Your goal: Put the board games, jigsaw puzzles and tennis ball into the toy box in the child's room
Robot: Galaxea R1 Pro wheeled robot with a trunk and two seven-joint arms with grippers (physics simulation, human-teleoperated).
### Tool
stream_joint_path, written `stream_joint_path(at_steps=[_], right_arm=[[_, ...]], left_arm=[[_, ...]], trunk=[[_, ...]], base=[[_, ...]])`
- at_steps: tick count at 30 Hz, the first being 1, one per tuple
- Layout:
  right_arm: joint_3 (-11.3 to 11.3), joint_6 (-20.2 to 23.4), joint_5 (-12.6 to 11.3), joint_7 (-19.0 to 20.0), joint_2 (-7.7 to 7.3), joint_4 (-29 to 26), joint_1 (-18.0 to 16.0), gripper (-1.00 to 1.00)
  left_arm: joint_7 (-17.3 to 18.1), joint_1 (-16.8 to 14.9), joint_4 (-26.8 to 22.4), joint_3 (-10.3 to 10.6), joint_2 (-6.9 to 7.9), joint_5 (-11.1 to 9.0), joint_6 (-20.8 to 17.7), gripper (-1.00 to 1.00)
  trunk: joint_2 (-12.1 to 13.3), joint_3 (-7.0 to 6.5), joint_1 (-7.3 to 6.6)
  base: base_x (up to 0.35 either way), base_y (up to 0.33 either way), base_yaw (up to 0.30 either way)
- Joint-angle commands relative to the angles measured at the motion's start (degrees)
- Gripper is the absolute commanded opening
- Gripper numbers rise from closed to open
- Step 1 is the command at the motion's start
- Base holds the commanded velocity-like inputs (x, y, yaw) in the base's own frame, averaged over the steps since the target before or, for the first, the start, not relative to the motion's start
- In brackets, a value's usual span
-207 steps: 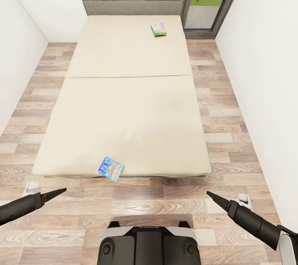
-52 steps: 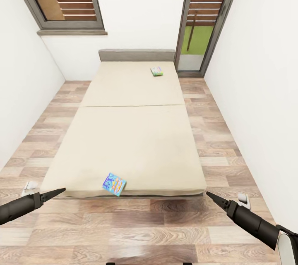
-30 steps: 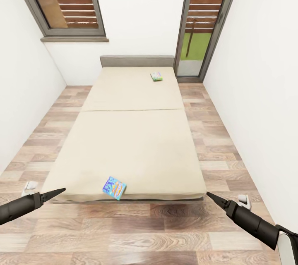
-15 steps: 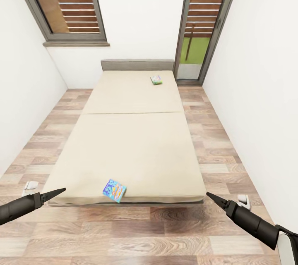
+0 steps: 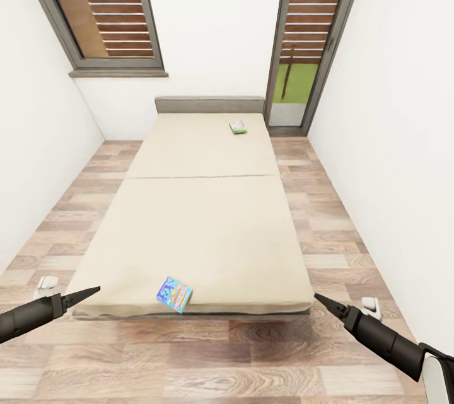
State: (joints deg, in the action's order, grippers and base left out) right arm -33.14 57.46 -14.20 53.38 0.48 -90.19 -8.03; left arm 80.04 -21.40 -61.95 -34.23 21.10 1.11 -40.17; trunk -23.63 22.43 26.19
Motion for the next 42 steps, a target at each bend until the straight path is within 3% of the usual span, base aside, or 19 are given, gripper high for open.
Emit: stream_joint_path(at_steps=[1,20,42], right_arm=[[-0.1,0.2,0.2,0.3,0.05,0.0,-0.1,1.00],[1.3,0.2,0.3,0.2,0.05,0.3,-0.1,1.00],[1.4,0.2,0.1,-1.5,0.05,0.3,0.0,1.00]], left_arm=[[0.3,0.0,0.0,-0.1,0.00,0.1,-0.6,1.00],[0.2,0.0,0.0,0.1,-0.06,0.2,-0.6,1.00],[0.2,0.0,0.0,0.3,-0.09,0.2,-0.6,1.00]], trunk=[[-0.1,-0.01,0.03],[-0.1,-1.79,0.03],[-0.1,-3.86,0.03]], base=[[0.000,0.000,0.000],[0.000,0.000,0.000],[0.000,0.000,0.000]])
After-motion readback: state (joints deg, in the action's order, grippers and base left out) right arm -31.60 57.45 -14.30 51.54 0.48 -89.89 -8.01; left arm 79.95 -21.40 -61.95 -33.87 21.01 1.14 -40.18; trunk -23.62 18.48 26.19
